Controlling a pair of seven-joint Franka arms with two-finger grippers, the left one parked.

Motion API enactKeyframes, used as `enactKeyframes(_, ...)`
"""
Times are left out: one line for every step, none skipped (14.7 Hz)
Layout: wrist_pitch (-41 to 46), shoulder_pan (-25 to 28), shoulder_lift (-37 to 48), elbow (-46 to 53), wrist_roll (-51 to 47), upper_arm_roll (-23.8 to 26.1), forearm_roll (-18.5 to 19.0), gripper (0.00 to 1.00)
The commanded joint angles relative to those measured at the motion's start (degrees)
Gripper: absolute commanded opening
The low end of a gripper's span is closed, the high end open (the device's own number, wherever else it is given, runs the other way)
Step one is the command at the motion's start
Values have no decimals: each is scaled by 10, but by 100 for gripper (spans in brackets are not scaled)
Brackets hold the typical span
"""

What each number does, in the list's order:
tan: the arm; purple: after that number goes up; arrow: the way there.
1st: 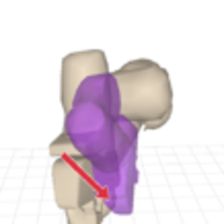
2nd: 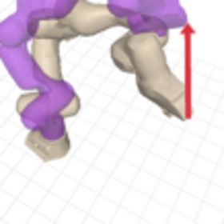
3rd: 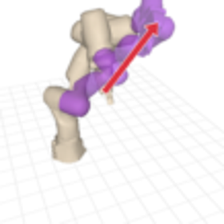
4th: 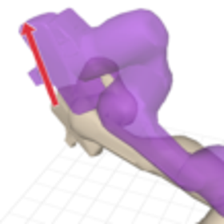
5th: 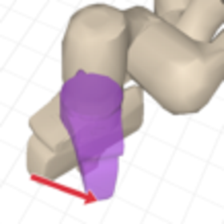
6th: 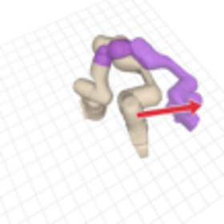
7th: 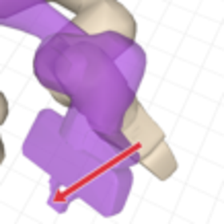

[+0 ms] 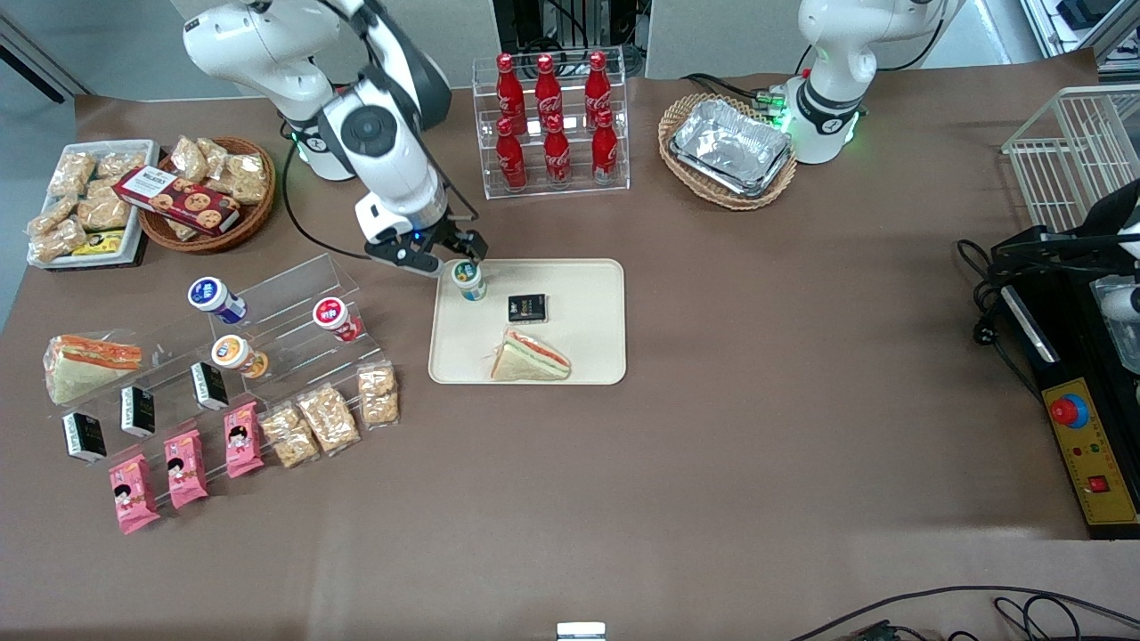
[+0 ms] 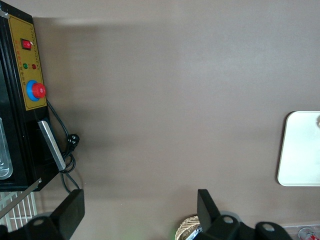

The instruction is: Place green gum on tray

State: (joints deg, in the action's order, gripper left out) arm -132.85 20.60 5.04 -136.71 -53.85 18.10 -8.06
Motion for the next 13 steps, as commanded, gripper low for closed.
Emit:
enactKeyframes(148, 3, 36, 112, 32, 4, -16, 100)
enactKeyframes(196, 2, 37, 156, 42, 3, -22, 100)
enactKeyframes(257, 1, 37, 206, 47, 2, -30, 100)
enactKeyframes(313, -4, 34, 255, 56, 0, -32, 100)
enactKeyframes(353, -11, 32, 296, 73, -2, -32, 100)
enactKeyframes(383, -33, 33, 327, 106, -2, -33, 100)
enactKeyframes(408, -52, 36, 349, 139, -2, -34, 100)
enactKeyframes(434, -66, 38, 369, 168, -3, -34, 100)
enactKeyframes(461, -83, 38, 387, 198, -7, -34, 100)
enactKeyframes(484, -104, 40, 405, 231, -7, -32, 100)
enactKeyframes(493, -121, 45, 418, 266, -8, -23, 100)
enactKeyframes(489, -134, 57, 419, 303, -11, -12, 100)
enactKeyframes(485, -141, 64, 419, 337, -22, 14, 100)
